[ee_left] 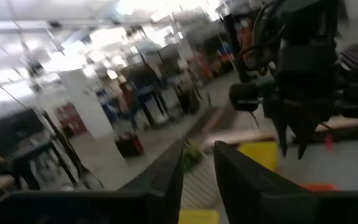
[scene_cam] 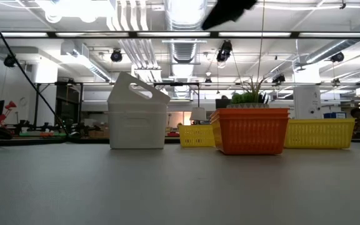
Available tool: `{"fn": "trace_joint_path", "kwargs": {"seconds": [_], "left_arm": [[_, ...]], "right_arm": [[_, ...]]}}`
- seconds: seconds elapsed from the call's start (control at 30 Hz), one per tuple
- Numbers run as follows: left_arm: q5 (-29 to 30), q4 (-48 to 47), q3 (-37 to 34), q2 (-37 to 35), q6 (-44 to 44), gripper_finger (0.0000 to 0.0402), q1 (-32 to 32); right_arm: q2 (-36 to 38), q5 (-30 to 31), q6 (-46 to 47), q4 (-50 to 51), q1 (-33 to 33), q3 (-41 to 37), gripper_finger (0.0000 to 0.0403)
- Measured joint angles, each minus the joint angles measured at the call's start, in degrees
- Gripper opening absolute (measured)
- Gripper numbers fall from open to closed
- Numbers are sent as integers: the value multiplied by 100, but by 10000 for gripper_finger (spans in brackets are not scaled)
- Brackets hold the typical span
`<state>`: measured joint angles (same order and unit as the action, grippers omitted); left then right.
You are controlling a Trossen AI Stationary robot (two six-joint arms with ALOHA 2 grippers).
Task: Stack baskets by color
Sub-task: Stack the bottom white bin on top of the top white bin
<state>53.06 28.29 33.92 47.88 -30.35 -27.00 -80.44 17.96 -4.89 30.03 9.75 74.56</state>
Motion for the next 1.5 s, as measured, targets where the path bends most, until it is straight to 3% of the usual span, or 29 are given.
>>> {"fn": "trace_joint_path", "kwargs": {"seconds": [0.3,0.37,0.53,0.67,0.87,0.97,1.03,1.13,1.2,1.5], "left_arm": [[-200,-1785,947,1097,1788,34,257],[-666,-2126,1118,1307,2155,33,404],[-2677,-3680,1860,1746,3363,33,1085],[-3481,-5449,2653,2203,4265,33,1710],[-4446,-6972,3604,3102,3819,61,2347],[-4362,-7715,4148,3532,3258,92,2492],[-3997,-8147,4467,3800,2958,116,2567],[-3326,-8338,4769,4154,2461,148,2699],[-3188,-8332,4851,4370,2091,162,2812],[-3168,-8329,4821,5038,1793,170,3331]], "right_arm": [[1130,0,-159,-2543,753,-2513,57],[1290,2,-278,-2767,753,-2858,57],[1767,4,-404,-2922,740,-3291,56],[2101,5,-465,-2909,739,-3441,56],[2534,4,-667,-2826,737,-3585,56],[2741,5,-542,-2775,737,-3691,56],[2863,4,-434,-2711,737,-3783,56],[3005,6,-406,-2693,737,-3894,56],[3079,5,-352,-2694,737,-3925,56],[3202,4,-257,-2687,737,-4033,56]]}}
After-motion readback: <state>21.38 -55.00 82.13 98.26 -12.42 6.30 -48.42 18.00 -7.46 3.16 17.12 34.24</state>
